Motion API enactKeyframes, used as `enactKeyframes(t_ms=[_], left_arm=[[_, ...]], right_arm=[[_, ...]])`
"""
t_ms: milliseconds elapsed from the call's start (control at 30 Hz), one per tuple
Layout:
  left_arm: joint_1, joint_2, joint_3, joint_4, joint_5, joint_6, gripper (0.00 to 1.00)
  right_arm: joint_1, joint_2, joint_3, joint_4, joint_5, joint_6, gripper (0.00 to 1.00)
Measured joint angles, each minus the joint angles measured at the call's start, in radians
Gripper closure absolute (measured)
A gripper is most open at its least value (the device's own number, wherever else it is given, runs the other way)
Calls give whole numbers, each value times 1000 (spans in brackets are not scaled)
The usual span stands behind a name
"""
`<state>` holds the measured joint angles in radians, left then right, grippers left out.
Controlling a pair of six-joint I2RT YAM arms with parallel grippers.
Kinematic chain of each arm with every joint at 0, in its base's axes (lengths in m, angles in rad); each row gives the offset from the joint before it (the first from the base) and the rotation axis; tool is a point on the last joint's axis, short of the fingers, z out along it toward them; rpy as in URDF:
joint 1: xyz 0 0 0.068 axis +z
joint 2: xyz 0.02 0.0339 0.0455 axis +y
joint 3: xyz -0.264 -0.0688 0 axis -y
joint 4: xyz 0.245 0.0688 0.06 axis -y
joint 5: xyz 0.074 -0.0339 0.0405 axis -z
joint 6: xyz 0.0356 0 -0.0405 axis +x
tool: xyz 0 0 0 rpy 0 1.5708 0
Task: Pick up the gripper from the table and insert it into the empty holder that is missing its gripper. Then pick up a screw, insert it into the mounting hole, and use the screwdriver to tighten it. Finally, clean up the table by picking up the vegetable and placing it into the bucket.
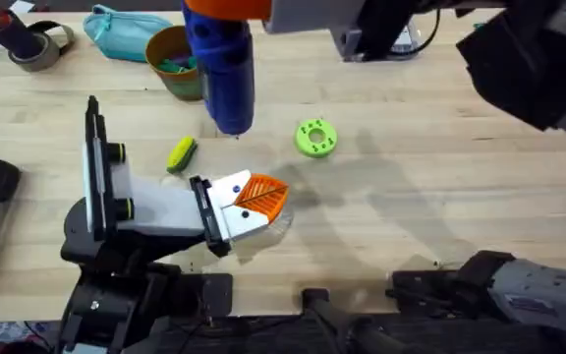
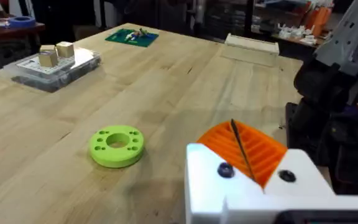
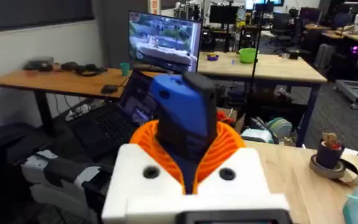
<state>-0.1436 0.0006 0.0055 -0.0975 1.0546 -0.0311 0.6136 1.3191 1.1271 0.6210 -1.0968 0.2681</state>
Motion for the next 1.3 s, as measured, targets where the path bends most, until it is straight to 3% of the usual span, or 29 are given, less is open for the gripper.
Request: enactKeyframes(t_ms=[1300], left_arm=[[0, 0, 0, 0, 0, 0, 982]], right_arm=[[71, 49, 3, 3, -80, 5, 955]])
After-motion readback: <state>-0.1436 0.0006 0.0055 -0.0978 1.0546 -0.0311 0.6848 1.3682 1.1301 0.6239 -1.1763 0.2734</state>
